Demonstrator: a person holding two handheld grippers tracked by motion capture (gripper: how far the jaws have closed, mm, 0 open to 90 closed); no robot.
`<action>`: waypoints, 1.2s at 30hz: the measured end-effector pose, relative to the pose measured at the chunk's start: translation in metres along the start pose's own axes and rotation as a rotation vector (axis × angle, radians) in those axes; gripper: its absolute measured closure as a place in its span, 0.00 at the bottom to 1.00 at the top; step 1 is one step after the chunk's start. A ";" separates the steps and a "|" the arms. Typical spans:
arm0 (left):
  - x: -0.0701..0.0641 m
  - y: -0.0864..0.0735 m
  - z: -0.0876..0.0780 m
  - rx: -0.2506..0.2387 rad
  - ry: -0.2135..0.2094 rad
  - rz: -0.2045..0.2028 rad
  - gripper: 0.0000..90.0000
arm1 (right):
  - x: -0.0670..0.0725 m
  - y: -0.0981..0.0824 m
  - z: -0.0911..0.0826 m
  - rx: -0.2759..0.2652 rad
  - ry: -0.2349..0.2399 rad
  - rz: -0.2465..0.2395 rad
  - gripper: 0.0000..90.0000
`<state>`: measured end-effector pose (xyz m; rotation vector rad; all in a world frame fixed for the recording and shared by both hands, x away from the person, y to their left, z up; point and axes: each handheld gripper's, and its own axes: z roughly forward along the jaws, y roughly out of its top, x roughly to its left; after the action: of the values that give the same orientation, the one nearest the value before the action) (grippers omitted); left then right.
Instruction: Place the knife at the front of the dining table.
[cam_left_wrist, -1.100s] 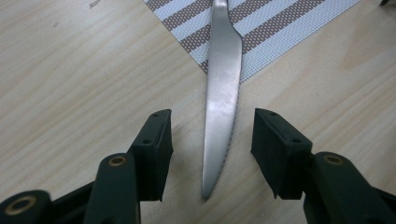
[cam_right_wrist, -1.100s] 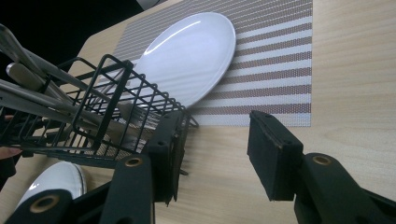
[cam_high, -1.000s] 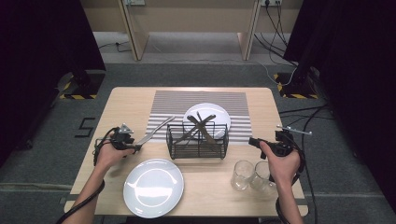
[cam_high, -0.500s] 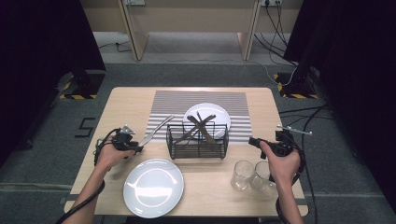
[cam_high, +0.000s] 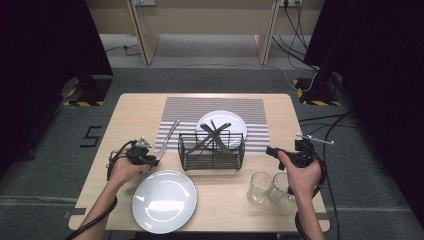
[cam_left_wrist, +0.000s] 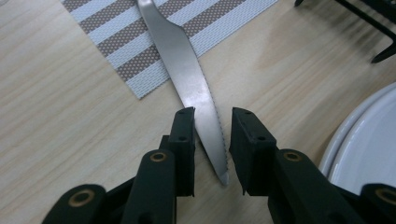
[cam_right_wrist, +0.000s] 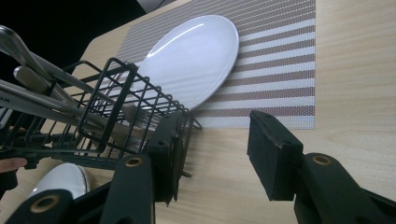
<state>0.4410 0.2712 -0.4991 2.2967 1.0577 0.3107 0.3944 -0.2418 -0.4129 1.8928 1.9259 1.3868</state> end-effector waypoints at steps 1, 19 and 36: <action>-0.002 0.002 0.001 0.003 -0.002 0.004 0.78 | 0.000 0.000 0.000 0.000 0.001 0.002 0.61; -0.010 0.015 0.009 0.016 -0.009 -0.013 0.77 | -0.001 0.000 0.000 0.001 0.000 0.003 0.61; -0.007 0.028 0.019 0.011 0.006 -0.034 0.77 | -0.001 0.000 0.000 0.000 0.000 0.005 0.61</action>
<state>0.4618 0.2434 -0.4973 2.2865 1.1021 0.2987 0.3945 -0.2425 -0.4132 1.8984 1.9222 1.3881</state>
